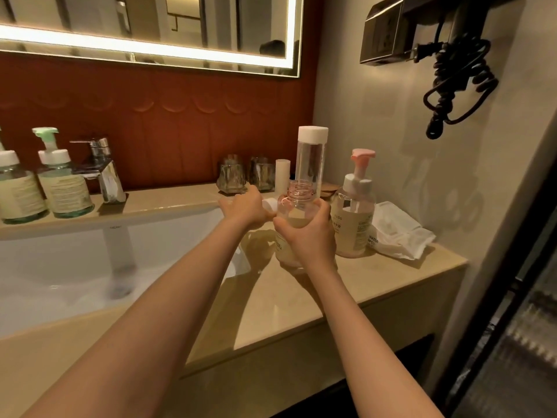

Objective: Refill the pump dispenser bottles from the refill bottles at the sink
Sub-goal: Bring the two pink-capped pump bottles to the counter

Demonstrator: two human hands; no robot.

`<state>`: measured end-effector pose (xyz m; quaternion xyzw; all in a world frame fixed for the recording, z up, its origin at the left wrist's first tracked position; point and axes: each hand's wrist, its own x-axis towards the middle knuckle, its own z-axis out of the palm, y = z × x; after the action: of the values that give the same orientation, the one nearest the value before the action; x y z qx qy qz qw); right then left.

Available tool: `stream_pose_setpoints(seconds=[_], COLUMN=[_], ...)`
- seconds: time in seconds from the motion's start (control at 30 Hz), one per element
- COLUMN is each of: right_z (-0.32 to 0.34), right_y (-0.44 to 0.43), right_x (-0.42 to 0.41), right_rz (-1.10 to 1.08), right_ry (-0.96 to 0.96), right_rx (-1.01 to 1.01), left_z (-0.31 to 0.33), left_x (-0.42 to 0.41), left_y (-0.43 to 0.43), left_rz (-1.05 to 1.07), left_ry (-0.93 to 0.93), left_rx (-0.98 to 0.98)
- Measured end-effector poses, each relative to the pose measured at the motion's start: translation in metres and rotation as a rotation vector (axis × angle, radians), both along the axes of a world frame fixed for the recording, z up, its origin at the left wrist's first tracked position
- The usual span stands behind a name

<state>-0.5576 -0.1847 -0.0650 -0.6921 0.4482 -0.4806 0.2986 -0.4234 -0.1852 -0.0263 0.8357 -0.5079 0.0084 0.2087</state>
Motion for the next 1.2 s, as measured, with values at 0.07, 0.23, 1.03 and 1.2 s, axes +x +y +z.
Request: stream_pose_setpoints(seconds=[0.07, 0.23, 1.03, 1.2], right_z=[0.0, 0.001, 0.082, 0.141], right_y=[0.0, 0.0, 0.002, -0.036], right_x=[0.001, 0.001, 0.003, 0.008], right_rz=[-0.008, -0.002, 0.003, 0.064], right_ry=[0.007, -0.014, -0.143, -0.037], right_rx=[-0.011, -0.015, -0.242, -0.079], left_z=[-0.003, -0.009, 0.055, 0.084], left_x=[-0.002, -0.006, 0.01, 0.006], left_y=[-0.002, -0.003, -0.026, -0.035], left_rz=[-0.002, -0.054, -0.297, -0.327], left_ry=[0.057, 0.12, 0.456, 0.473], left_rx=[-0.007, 0.023, -0.273, -0.337])
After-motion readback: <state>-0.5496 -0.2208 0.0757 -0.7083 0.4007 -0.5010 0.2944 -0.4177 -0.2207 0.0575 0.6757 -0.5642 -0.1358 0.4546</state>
